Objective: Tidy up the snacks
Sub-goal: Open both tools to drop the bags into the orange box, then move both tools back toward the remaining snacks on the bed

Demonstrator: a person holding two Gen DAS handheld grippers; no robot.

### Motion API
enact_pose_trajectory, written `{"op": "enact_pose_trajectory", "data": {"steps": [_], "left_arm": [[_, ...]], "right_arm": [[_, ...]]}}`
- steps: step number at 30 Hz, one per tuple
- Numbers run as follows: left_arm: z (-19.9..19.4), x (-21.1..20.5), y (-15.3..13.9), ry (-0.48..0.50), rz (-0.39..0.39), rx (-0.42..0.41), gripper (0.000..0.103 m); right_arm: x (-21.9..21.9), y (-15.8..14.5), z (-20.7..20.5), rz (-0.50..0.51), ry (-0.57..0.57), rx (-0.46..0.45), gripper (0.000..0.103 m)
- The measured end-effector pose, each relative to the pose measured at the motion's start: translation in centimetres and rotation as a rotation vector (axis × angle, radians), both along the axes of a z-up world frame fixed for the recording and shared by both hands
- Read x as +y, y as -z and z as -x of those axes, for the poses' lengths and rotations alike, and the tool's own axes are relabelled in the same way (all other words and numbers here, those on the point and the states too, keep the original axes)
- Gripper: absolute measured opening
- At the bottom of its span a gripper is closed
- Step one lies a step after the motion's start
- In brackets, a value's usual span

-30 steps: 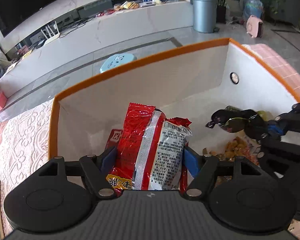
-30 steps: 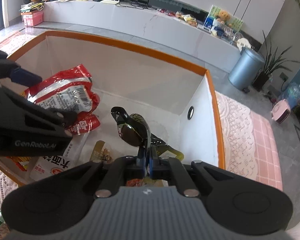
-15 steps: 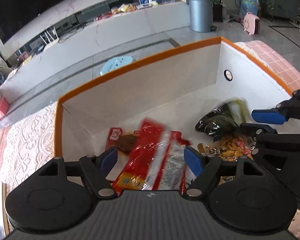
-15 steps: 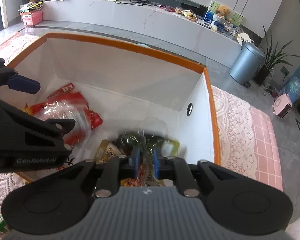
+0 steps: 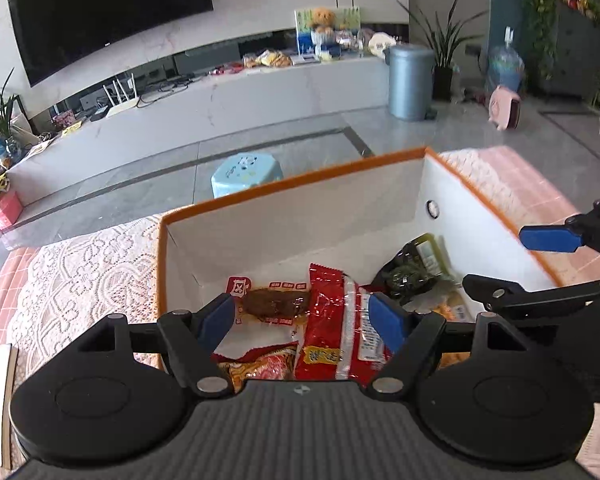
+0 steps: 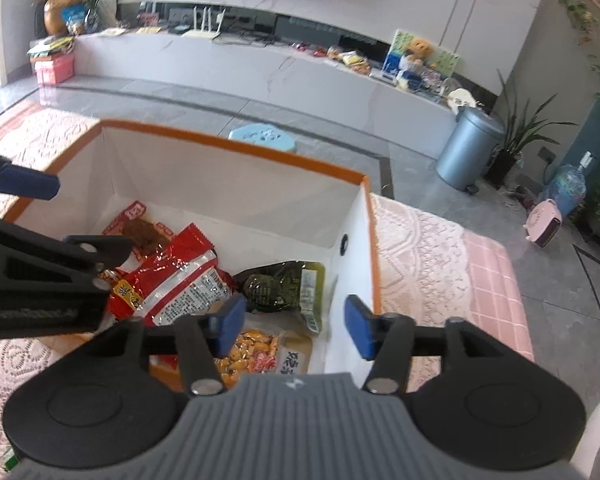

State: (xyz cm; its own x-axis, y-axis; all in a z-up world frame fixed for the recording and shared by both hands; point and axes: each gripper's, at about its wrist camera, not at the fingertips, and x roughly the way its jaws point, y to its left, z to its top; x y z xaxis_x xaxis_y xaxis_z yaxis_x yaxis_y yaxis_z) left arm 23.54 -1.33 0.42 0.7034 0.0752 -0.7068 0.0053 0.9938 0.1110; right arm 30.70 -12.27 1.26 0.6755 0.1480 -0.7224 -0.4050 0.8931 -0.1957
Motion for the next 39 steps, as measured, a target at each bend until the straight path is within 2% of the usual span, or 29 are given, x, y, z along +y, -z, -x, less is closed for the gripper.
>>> {"op": "enact_pose_trajectory", "data": {"steps": [7,9,12,14,18,21,24,29,34,39], "left_arm": [[4.3,-0.3,-2.7,0.026,0.055,-0.050,0.089],[5.7,-0.4,-3.1,0.034,0.073,-0.027,0.089],[7.5,-0.2,-3.4,0.047,0.134,0.012,0.089],[8.7,0.0,-3.3,0.049,0.157,0.025,0.089],[10.7,0.2,-2.5,0.058,0.170,0.059,0.089],[12.0,0.5,-1.6,0.058,0.187,0.091,0.089],[12.9,1.3,-0.4,0.064,0.236,0.134,0.089],[13.9,2.4,2.2,0.038,0.261,0.200,0.085],[15.9,3.5,4.2,0.018,0.292,0.199,0.083],[17.1,4.6,5.2,0.001,0.330,0.167,0.083]], "right_arm": [[-1.9,-2.4,3.9,-0.085,0.046,-0.034,0.071],[-2.4,-3.0,5.2,-0.104,0.061,-0.035,0.078],[-2.8,-3.5,7.4,-0.115,0.071,-0.026,0.079],[-3.1,-3.7,9.0,-0.123,0.072,-0.021,0.088],[-3.8,-3.7,12.2,-0.155,0.071,-0.021,0.091],[-4.4,-3.1,14.3,-0.168,0.076,0.007,0.092],[-4.9,-2.2,16.0,-0.173,0.091,0.035,0.096],[-5.9,0.5,18.2,-0.154,0.147,0.081,0.097],[-7.1,3.4,19.4,-0.131,0.227,0.110,0.097],[-8.3,5.1,20.0,-0.188,0.274,0.107,0.097]]}}
